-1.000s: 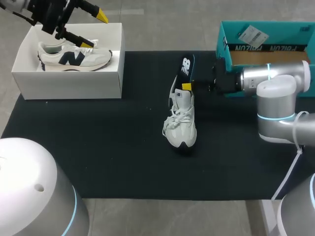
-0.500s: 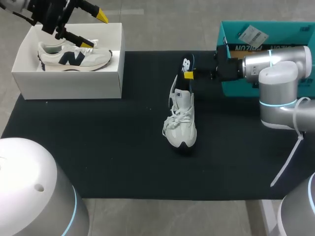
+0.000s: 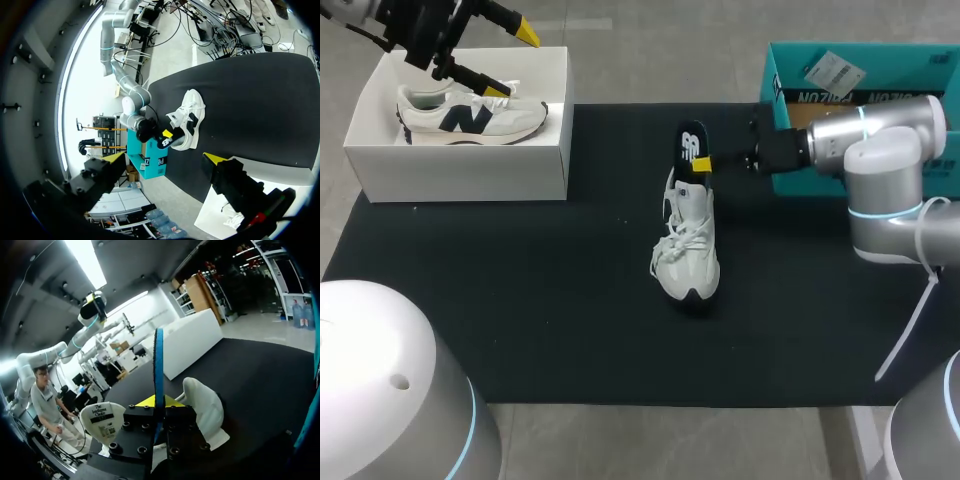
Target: Take the shoe out of the shoebox, open the shoe tongue, remove and reinsert the insole, then place the shoe into the shoebox
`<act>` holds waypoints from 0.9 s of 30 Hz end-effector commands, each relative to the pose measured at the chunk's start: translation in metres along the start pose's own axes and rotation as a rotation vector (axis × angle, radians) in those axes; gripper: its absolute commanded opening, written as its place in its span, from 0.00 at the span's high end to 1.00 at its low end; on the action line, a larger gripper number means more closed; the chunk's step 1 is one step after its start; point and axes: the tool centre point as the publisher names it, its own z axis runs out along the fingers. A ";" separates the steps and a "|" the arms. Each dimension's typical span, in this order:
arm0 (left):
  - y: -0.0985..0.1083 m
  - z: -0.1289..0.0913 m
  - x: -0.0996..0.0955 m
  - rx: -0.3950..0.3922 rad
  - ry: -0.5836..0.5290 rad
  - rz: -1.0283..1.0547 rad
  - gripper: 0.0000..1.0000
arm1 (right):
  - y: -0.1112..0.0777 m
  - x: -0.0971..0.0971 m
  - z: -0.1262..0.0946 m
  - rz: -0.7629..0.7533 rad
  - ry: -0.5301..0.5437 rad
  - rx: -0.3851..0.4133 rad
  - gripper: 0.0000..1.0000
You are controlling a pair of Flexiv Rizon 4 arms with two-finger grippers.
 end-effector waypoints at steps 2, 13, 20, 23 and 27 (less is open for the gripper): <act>0.001 0.000 0.000 0.001 0.004 0.000 0.00 | -0.010 0.002 0.007 0.026 0.022 0.020 1.00; 0.001 0.000 0.000 0.001 0.004 0.000 0.00 | -0.017 0.008 0.008 0.055 0.037 0.006 0.36; 0.001 0.000 0.000 0.001 0.004 0.000 0.00 | 0.011 -0.003 0.000 -0.001 0.021 0.005 0.51; 0.001 0.000 0.000 0.001 0.004 0.000 0.00 | 0.019 -0.009 -0.002 -0.016 0.018 0.007 0.56; 0.001 0.000 0.000 0.001 0.004 0.000 0.00 | 0.026 -0.014 -0.003 -0.027 0.017 0.009 0.62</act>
